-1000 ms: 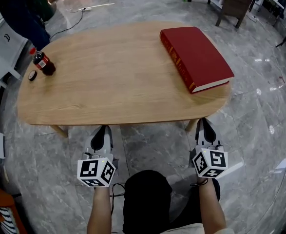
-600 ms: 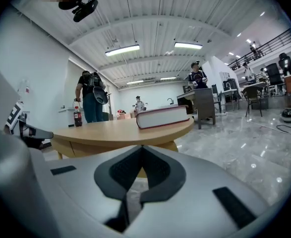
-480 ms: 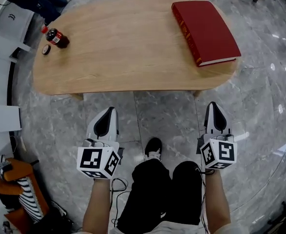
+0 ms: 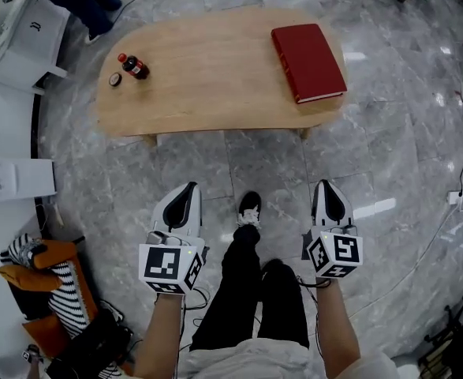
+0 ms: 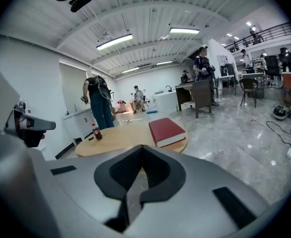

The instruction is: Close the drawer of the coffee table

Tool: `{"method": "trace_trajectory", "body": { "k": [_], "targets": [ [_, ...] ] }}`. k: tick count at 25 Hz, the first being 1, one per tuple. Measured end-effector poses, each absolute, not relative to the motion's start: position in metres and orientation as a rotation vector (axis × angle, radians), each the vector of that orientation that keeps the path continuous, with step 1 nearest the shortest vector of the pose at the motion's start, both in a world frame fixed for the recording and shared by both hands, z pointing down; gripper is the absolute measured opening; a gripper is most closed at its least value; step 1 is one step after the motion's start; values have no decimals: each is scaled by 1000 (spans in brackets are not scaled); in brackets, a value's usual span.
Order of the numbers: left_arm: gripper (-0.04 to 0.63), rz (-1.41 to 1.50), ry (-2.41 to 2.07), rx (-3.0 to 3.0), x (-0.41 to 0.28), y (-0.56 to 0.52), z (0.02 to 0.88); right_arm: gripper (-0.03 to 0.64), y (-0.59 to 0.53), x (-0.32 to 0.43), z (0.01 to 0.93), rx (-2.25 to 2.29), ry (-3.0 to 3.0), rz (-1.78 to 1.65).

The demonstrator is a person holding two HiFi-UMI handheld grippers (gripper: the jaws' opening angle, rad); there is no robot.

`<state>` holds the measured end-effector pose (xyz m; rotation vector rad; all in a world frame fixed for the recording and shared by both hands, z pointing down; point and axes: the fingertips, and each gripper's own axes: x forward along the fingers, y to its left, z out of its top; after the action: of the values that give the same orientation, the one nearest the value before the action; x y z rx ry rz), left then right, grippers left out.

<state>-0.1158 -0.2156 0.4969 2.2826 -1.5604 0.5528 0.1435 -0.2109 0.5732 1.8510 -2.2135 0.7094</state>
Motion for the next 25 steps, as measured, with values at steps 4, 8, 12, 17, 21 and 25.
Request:
{"method": "trace_trajectory", "body": {
  "k": [4, 8, 12, 17, 21, 25],
  "targets": [
    [9, 548, -1508, 2286, -101, -174, 428, 15, -164, 145, 495, 1841, -2181, 752],
    [9, 516, -1452, 2288, -87, -123, 364, 15, -111, 133, 428, 1809, -2164, 798],
    [9, 401, -1412, 2358, -68, -84, 308, 15, -69, 122, 373, 1786, -2197, 743],
    [9, 345, -1334, 2359, -52, -25, 264, 15, -12, 108, 328, 1738, -2230, 735],
    [9, 375, -1301, 2383, -48, 27, 256, 15, 41, 82, 311, 1709, -2274, 767],
    [9, 433, -1276, 2412, -34, 52, 265, 15, 65, 75, 298, 1651, -2313, 654]
  ]
}}
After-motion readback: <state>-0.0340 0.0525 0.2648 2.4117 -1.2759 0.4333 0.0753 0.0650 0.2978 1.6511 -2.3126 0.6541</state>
